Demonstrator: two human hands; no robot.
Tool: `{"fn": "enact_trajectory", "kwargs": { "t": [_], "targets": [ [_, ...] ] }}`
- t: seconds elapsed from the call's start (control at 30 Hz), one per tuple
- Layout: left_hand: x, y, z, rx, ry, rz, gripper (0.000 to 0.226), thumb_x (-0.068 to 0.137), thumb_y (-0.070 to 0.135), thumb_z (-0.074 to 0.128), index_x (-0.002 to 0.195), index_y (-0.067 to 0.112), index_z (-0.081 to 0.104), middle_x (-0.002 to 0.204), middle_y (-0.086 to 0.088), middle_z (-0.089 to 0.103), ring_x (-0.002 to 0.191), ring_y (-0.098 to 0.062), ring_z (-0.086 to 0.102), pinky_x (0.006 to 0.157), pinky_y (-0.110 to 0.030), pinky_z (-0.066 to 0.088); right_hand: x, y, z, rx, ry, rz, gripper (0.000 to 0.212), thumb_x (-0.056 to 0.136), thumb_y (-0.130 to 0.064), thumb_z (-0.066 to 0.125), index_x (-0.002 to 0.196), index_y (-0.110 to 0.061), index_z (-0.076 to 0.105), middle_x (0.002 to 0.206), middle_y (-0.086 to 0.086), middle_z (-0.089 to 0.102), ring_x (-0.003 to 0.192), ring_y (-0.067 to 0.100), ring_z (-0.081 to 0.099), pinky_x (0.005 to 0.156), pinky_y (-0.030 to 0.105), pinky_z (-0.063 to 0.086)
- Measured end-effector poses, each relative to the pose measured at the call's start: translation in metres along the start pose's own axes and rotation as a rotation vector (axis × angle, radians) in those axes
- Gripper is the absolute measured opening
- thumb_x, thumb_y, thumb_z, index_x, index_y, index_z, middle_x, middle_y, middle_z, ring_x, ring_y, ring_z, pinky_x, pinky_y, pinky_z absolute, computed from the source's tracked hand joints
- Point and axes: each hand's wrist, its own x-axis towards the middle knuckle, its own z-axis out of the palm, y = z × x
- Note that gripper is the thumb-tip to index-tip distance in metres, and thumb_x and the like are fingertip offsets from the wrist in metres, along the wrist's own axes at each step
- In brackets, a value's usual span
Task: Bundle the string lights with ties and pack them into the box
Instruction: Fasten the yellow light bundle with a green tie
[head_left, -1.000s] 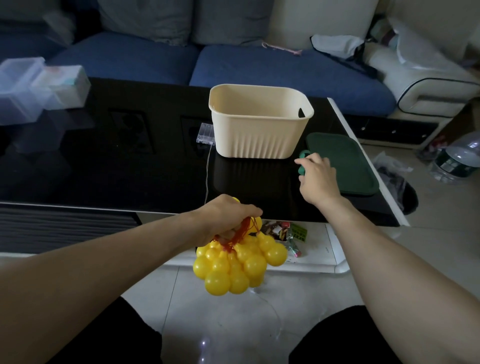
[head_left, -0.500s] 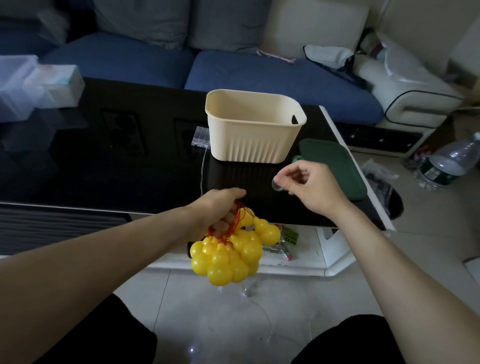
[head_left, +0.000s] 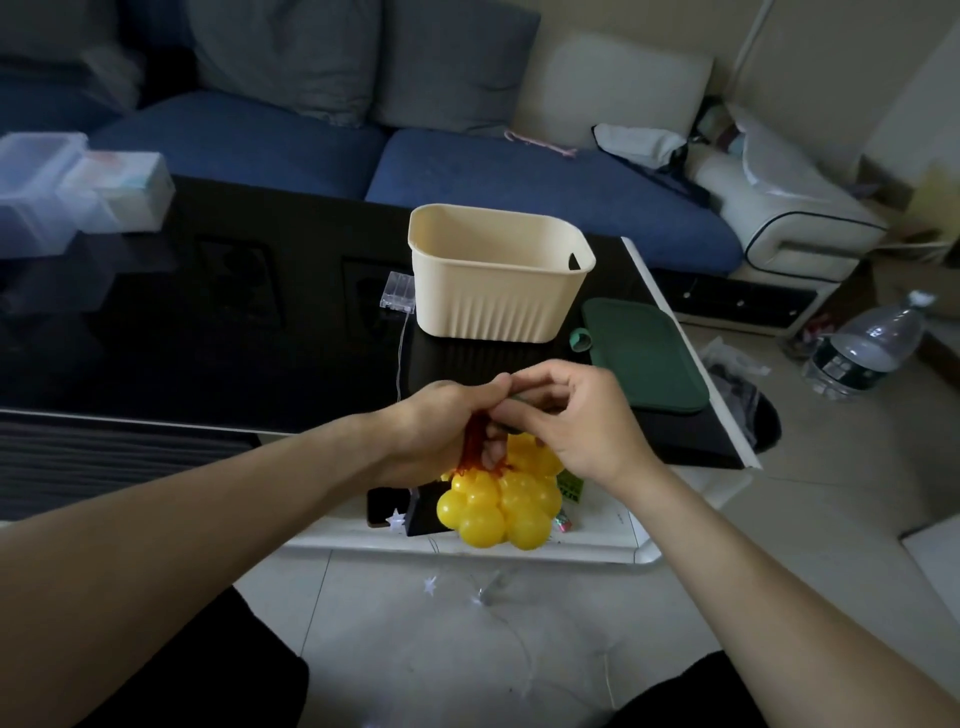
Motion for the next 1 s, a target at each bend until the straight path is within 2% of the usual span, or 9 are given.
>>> {"fn": "enact_trajectory", "kwargs": {
  "t": [0.13,0.27,0.4,0.5,0.57,0.63,0.73,0.83,1.0],
  "targets": [
    [-0.007,0.006,-0.001,0.047,0.035,0.063,0.031,0.105,0.028,0.042,0.092,0.003,0.054,0.070,-0.005,0.047,0.058,-0.014,0.050,0.060,-0.026,0.045,-0.002,-0.004,0.001,0.142,0.122,0.038,0.026,0.073,-0.023,0.084,0.093,-0.010,0.073,0.074,0.001,0.077,0.064,0.010,0.072,0.056,0.020,0.054],
    [-0.012,0.009,-0.004,0.065,0.032,0.111,0.022,0.104,0.022,0.045,0.094,0.003,0.052,0.072,-0.006,0.051,0.061,-0.015,0.052,0.062,-0.026,0.047,0.000,-0.003,0.002,0.353,0.158,0.101,0.034,0.065,-0.020,0.084,0.093,-0.005,0.071,0.077,0.008,0.076,0.072,0.019,0.074,0.060,0.025,0.058],
    [-0.014,0.012,-0.009,0.128,0.088,0.165,0.016,0.100,0.005,0.049,0.085,0.003,0.053,0.070,-0.009,0.054,0.060,-0.016,0.053,0.064,-0.028,0.046,0.004,-0.003,-0.005,0.537,0.102,0.174,0.031,0.069,-0.001,0.081,0.098,-0.004,0.068,0.086,0.012,0.075,0.080,0.022,0.074,0.068,0.029,0.061],
    [-0.011,0.011,-0.012,0.243,0.184,0.185,0.022,0.098,0.001,0.052,0.076,0.005,0.051,0.065,-0.010,0.055,0.058,-0.018,0.051,0.064,-0.030,0.047,0.004,0.001,-0.008,0.263,0.042,0.145,0.038,0.072,0.012,0.081,0.098,-0.013,0.072,0.094,0.013,0.073,0.092,0.028,0.072,0.084,0.038,0.060],
    [-0.009,0.009,-0.012,0.285,0.249,0.193,0.023,0.096,0.001,0.054,0.073,0.006,0.050,0.064,-0.011,0.056,0.057,-0.020,0.051,0.065,-0.033,0.046,0.005,0.005,-0.007,0.063,-0.010,0.113,0.042,0.069,0.006,0.083,0.094,-0.026,0.074,0.094,0.013,0.072,0.093,0.032,0.072,0.088,0.047,0.060],
    [-0.008,0.007,-0.010,0.321,0.275,0.196,0.020,0.095,0.001,0.055,0.076,0.005,0.051,0.063,-0.008,0.056,0.055,-0.018,0.051,0.060,-0.028,0.047,0.006,0.007,-0.007,-0.047,-0.074,0.112,0.037,0.067,-0.005,0.076,0.089,-0.035,0.075,0.082,0.003,0.067,0.081,0.026,0.068,0.082,0.050,0.061],
    [-0.008,0.004,-0.006,0.388,0.248,0.190,0.020,0.097,0.007,0.057,0.078,0.006,0.050,0.059,-0.001,0.056,0.054,-0.011,0.053,0.054,-0.020,0.046,0.006,0.006,-0.006,-0.136,-0.165,0.151,0.029,0.079,0.000,0.066,0.091,-0.027,0.073,0.070,-0.009,0.062,0.069,0.015,0.070,0.080,0.048,0.061],
    [-0.007,0.003,-0.005,0.410,0.231,0.192,0.018,0.098,0.010,0.057,0.081,0.005,0.053,0.062,-0.001,0.058,0.055,-0.010,0.054,0.056,-0.019,0.047,0.008,0.006,-0.008,-0.170,-0.175,0.202,0.031,0.095,0.005,0.049,0.085,-0.017,0.067,0.081,0.003,0.069,0.073,0.027,0.076,0.074,0.046,0.062],
    [-0.004,0.002,-0.006,0.438,0.293,0.211,0.018,0.100,0.013,0.054,0.084,0.005,0.054,0.066,-0.001,0.059,0.057,-0.010,0.054,0.056,-0.019,0.048,0.007,0.008,-0.015,-0.181,-0.249,0.208,0.043,0.092,0.014,0.036,0.095,-0.020,0.062,0.092,0.010,0.068,0.074,0.030,0.071,0.063,0.048,0.060]
  ]
}}
